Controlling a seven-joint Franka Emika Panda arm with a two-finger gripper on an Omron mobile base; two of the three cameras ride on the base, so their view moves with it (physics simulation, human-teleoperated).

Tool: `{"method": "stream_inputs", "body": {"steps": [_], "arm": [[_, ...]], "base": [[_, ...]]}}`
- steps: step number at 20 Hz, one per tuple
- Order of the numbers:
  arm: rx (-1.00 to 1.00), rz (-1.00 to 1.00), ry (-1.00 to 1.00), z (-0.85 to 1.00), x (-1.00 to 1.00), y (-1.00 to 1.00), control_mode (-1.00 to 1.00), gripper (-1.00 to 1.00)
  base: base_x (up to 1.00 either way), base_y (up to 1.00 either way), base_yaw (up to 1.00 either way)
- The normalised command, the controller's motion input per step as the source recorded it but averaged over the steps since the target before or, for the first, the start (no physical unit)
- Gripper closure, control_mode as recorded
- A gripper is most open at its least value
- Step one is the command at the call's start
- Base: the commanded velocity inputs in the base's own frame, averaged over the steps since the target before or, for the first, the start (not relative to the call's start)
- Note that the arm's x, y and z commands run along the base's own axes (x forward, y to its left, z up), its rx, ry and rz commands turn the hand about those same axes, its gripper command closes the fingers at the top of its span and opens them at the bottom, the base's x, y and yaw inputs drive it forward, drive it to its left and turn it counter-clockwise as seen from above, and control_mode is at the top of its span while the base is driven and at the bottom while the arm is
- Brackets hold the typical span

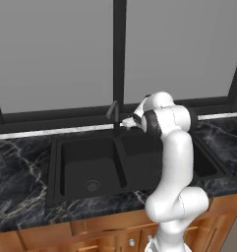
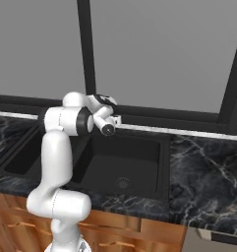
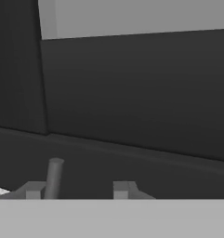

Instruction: Turn on the sink faucet and place the jug under the water for a few seconds to fill it up.

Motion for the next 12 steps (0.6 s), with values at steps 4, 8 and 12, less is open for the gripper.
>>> {"method": "stream_inputs", "body": {"steps": [4, 8, 12], "arm": [[0.01, -0.03, 0.08, 0.0, 0.0, -1.0, -1.0, -1.0], [0.04, 0.0, 0.01, 0.0, -0.01, -1.0, -1.0, -1.0], [0.06, -0.01, 0.0, 0.0, -0.15, -1.0, -1.0, -1.0]], "base": [[0.0, 0.0, 0.0], [0.0, 0.0, 0.0], [0.0, 0.0, 0.0]]}}
